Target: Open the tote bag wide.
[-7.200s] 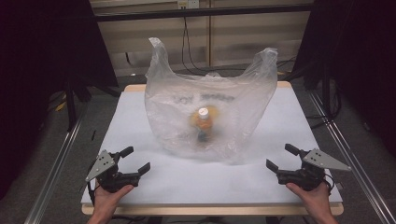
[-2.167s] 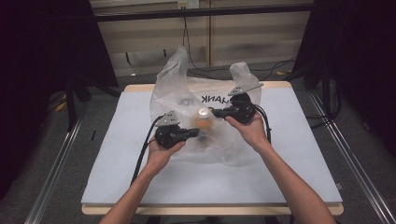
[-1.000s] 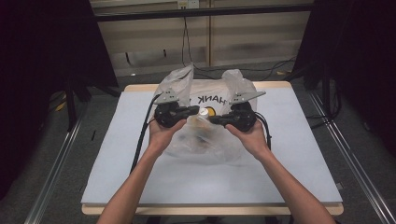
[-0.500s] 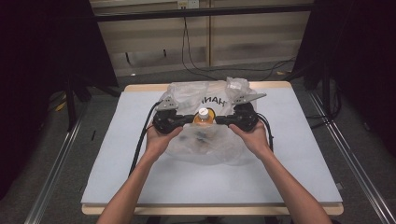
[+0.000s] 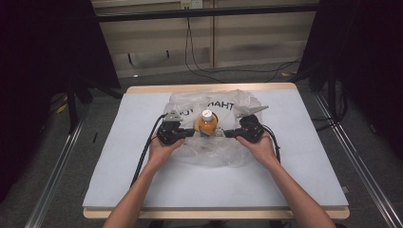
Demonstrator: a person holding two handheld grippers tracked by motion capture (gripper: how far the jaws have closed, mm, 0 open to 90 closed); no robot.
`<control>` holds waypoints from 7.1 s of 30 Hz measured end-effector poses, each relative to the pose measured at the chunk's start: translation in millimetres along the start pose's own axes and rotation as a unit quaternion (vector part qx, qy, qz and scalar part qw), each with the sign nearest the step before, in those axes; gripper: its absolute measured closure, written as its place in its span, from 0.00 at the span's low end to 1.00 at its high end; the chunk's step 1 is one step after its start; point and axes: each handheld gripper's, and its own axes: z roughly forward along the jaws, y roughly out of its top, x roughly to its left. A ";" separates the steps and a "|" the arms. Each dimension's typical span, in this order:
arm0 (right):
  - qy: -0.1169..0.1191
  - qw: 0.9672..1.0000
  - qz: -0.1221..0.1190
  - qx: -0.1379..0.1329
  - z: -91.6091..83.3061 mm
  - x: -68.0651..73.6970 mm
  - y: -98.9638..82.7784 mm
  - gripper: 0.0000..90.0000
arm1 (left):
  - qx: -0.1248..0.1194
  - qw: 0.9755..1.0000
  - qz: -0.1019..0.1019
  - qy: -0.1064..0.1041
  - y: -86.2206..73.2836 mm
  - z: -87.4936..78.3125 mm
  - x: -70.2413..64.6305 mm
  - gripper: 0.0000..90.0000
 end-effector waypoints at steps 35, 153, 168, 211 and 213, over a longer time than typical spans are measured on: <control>-0.004 1.000 0.001 -0.019 -36.1 -1.2 -45.4 1.00 | 0.007 0.999 -0.023 -0.025 -44.3 -35.2 7.7 1.00; -0.060 0.995 -0.022 0.076 -54.9 -48.9 -55.9 1.00 | 0.119 0.990 0.037 0.070 -47.9 -51.4 58.9 1.00; 0.005 1.000 -0.016 -0.019 -60.7 -36.8 -16.7 1.00 | -0.024 0.999 -0.018 -0.011 -36.1 -90.0 53.2 1.00; 0.063 0.980 -0.058 0.178 83.4 -19.7 61.6 1.00 | 0.110 0.986 0.074 -0.103 -4.6 16.1 -42.7 1.00; 0.059 0.981 -0.052 0.178 93.8 -22.4 65.9 1.00 | 0.110 0.983 0.096 -0.115 -7.8 17.8 -56.5 1.00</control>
